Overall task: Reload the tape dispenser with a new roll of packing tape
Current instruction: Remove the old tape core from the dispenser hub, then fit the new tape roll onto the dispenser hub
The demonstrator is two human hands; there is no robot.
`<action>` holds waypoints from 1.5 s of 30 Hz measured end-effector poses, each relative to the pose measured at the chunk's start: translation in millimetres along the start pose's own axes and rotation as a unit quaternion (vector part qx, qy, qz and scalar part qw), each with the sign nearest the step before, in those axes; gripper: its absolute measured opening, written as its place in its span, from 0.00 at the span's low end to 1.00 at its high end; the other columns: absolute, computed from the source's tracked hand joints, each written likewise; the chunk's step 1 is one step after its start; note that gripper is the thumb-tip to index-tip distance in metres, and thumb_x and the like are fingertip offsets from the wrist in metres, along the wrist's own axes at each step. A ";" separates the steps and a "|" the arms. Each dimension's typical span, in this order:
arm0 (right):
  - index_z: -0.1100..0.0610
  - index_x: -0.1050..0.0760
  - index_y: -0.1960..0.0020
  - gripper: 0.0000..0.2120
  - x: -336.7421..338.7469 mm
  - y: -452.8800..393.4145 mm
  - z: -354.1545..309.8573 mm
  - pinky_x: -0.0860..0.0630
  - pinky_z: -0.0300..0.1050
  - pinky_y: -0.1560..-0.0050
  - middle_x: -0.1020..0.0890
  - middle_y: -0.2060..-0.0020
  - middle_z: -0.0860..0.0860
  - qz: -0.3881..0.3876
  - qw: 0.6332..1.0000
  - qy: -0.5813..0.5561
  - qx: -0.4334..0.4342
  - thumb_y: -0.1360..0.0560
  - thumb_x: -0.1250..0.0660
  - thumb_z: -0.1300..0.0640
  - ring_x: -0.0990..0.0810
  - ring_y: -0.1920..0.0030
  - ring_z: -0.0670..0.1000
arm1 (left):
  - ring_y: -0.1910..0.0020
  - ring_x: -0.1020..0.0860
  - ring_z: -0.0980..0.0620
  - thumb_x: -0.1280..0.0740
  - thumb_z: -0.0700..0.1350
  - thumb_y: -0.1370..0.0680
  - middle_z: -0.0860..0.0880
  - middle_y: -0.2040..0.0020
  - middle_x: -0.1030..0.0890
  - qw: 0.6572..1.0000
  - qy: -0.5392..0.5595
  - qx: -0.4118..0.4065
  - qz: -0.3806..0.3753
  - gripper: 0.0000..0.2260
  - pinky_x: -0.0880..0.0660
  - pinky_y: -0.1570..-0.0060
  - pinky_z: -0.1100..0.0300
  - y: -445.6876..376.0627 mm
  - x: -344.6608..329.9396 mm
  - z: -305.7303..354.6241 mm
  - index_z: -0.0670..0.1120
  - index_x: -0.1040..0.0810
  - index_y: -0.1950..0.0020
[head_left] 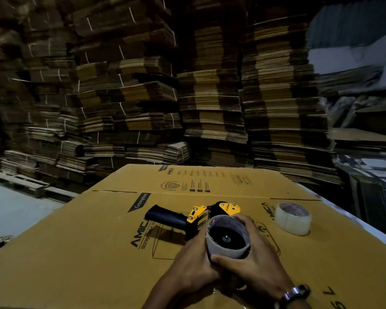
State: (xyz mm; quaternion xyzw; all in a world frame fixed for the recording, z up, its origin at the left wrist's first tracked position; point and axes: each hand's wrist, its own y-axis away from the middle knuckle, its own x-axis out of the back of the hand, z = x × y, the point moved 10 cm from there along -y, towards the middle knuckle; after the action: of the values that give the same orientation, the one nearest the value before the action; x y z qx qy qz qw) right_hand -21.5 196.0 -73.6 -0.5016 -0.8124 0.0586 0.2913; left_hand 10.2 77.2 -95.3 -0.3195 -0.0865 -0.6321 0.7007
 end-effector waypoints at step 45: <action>0.48 0.34 0.27 0.28 185.5 -29.4 112.6 0.25 0.54 0.35 0.34 0.34 0.52 0.153 0.957 0.204 -0.136 0.24 0.29 0.47 0.26 0.37 0.55 | 0.31 0.29 0.45 0.28 0.77 0.50 0.46 0.27 0.29 0.987 -0.095 0.118 0.059 0.63 0.28 0.37 0.52 -43.5 26.8 -46.0 0.54 0.45 0.21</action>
State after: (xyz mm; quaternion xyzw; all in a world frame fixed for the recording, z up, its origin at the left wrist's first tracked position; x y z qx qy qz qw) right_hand -165.0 361.3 -78.0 -0.6562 -0.6493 -0.1120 0.3678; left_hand -38.8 29.5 -102.4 -0.2976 -0.2072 -0.5416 0.7584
